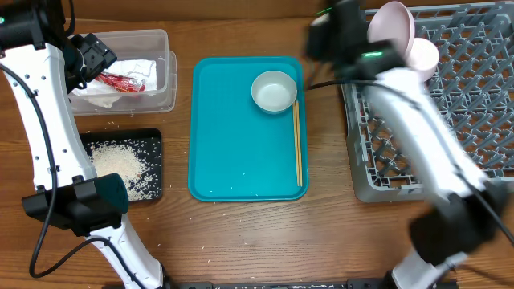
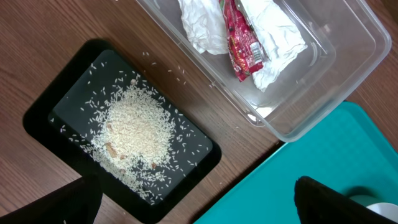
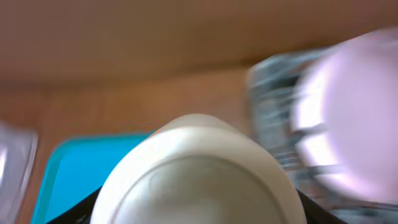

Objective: Sort waste into correct bins and load items into the dishwasher
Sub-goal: 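Lift the white cup out of the bowl and carry it to the rack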

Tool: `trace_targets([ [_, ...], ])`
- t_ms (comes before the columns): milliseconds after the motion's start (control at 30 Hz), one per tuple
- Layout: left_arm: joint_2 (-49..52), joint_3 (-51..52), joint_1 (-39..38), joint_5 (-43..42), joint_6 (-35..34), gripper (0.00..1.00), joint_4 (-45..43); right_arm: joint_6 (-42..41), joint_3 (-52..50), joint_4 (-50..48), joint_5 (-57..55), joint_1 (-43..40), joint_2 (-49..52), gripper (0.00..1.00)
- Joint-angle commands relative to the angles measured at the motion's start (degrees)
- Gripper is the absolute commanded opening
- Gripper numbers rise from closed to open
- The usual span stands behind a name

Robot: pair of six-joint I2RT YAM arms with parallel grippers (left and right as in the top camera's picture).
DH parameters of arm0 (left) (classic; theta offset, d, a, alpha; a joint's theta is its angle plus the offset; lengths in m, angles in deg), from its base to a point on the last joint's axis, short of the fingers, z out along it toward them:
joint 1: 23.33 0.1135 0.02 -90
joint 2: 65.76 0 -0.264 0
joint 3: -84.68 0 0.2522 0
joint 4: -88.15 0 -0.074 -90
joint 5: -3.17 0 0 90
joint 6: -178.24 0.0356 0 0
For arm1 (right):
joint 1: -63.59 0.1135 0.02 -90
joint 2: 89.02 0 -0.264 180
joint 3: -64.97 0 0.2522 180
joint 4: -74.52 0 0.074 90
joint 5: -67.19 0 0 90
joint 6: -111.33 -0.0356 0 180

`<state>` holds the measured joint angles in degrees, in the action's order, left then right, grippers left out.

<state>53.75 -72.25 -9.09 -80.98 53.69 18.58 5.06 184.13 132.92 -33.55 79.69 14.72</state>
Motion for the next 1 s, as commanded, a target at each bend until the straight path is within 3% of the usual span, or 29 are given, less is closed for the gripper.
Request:
trace_targets([
  [0,-0.7,0.2,-0.4,0.5,0.3,1.00,0.1,-0.3,1.6,2.9,-0.8,-8.7,-7.0,0.65],
  [233,-0.7,0.2,-0.4,0.5,0.3,1.00,0.1,-0.3,1.4,13.4,-0.2,-26.9,-10.0,0.66],
  [400,-0.7,0.2,-0.4,0.5,0.3,1.00,0.1,-0.3,-2.3,15.7,7.1,-33.9,-8.2,0.66],
  [967,-0.7,0.2,-0.4,0.5,0.3,1.00,0.1,-0.3,-11.0,4.0,6.7,-35.1,4.6,0.70],
])
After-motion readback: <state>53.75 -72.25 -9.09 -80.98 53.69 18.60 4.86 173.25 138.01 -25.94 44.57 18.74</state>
